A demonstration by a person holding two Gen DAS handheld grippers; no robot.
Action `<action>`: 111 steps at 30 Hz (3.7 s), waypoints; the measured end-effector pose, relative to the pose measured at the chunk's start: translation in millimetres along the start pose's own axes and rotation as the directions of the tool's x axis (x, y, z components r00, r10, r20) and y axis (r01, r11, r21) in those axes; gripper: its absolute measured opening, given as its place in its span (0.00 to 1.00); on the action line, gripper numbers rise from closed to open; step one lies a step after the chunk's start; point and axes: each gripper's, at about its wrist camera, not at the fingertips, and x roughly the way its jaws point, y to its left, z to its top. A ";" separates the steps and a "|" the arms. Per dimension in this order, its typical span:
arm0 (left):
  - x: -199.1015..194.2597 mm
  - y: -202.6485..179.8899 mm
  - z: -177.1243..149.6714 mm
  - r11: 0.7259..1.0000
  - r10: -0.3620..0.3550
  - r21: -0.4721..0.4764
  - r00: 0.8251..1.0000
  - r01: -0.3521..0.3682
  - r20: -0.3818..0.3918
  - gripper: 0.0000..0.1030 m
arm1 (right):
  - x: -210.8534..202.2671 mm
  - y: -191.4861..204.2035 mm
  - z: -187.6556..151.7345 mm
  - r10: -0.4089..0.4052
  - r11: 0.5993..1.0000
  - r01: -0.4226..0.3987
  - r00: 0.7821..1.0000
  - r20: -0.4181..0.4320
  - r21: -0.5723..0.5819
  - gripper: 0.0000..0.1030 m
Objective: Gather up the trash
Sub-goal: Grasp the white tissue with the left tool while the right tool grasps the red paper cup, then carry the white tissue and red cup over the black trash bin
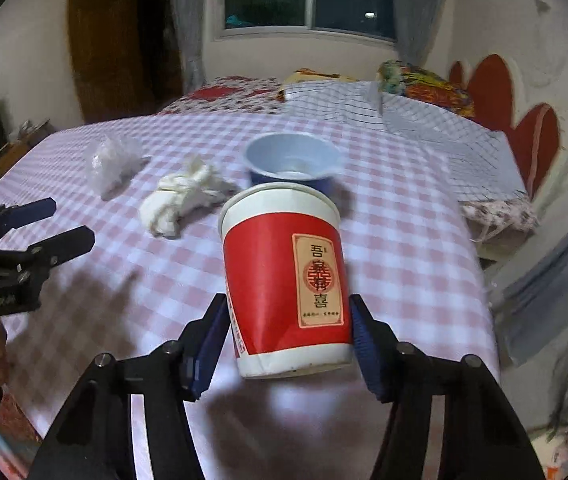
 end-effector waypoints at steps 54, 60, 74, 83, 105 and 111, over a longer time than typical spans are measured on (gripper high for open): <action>-103.9 -197.8 -57.2 0.929 -0.259 0.282 0.965 0.239 0.036 0.33 | -179.4 -122.4 -142.2 -0.147 0.963 0.126 0.986 0.076 0.237 0.59; -110.7 -244.7 -74.0 0.896 -0.320 0.325 0.947 0.302 0.003 0.32 | -203.3 -155.4 -185.7 -0.202 0.939 0.181 0.978 0.043 0.293 0.59; -102.0 -338.9 -119.6 0.812 -0.409 0.406 0.906 0.418 -0.115 0.33 | -221.9 -228.5 -275.6 -0.270 0.870 0.275 0.960 -0.072 0.410 0.59; -70.8 -384.4 -152.8 0.773 -0.411 0.430 0.884 0.467 -0.222 0.32 | -206.1 -260.7 -324.3 -0.261 0.838 0.296 0.955 -0.138 0.459 0.59; 70.2 -461.6 -248.1 0.736 -0.296 0.415 0.806 0.535 -0.513 0.32 | -53.7 -329.9 -461.1 -0.081 0.817 0.273 0.926 -0.368 0.508 0.59; 120.2 -474.0 -277.9 0.733 -0.268 0.387 0.761 0.559 -0.591 0.32 | 0.2 -342.3 -494.9 -0.031 0.826 0.265 0.903 -0.429 0.498 0.59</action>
